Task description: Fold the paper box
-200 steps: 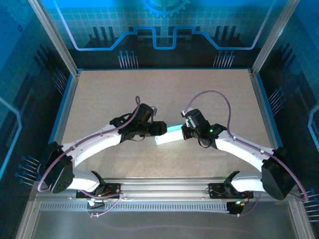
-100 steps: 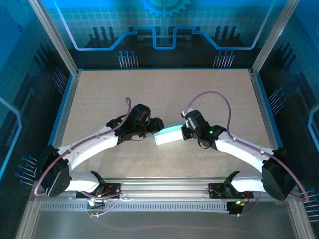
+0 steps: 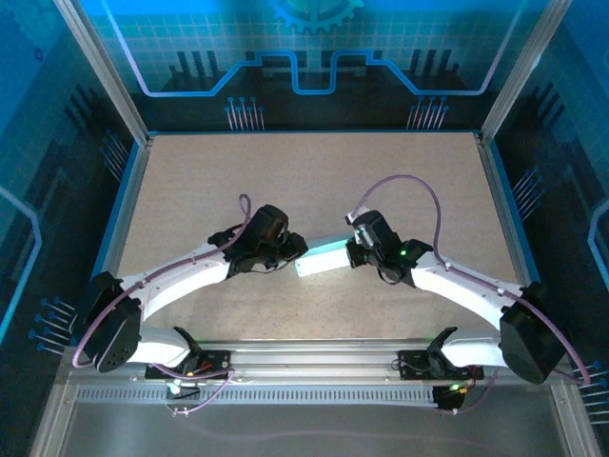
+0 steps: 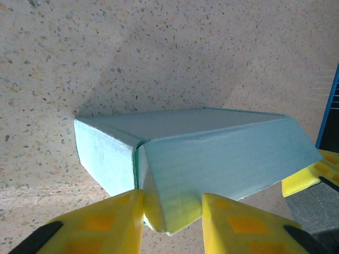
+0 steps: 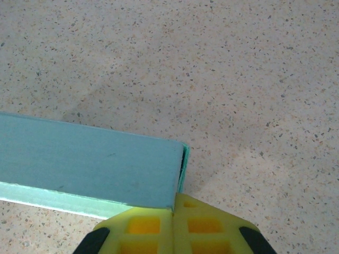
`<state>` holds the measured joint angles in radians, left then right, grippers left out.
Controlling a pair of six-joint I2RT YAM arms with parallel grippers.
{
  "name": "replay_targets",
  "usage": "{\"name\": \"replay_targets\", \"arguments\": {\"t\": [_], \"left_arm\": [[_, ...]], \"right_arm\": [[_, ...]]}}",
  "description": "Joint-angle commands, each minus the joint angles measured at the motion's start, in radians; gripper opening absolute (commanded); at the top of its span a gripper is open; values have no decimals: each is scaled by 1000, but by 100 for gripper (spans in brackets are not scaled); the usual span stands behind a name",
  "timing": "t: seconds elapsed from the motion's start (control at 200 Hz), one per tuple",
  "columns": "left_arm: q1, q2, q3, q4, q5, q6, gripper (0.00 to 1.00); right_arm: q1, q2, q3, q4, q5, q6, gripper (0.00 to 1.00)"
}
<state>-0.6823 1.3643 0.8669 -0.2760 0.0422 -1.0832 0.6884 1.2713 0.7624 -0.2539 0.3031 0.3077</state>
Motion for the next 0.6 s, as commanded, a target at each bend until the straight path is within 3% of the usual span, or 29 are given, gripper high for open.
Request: {"name": "replay_targets", "arguments": {"t": [0.0, 0.205, 0.32, 0.46, 0.595], "left_arm": [[12, 27, -41, -34, -4, -21, 32], [16, 30, -52, -23, -1, -11, 29], [16, 29, -54, -19, 1, -8, 29], [15, 32, -56, -9, 4, 25, 30], [16, 38, -57, -7, 6, 40, 30]], "right_arm": [[19, -25, -13, -32, -49, -31, 22], [1, -135, -20, -6, -139, -101, 55], [-60, -187, -37, 46, -262, -16, 69], [-185, -104, 48, -50, -424, 170, 73], [-256, 14, 160, -181, -571, 189, 70]]}}
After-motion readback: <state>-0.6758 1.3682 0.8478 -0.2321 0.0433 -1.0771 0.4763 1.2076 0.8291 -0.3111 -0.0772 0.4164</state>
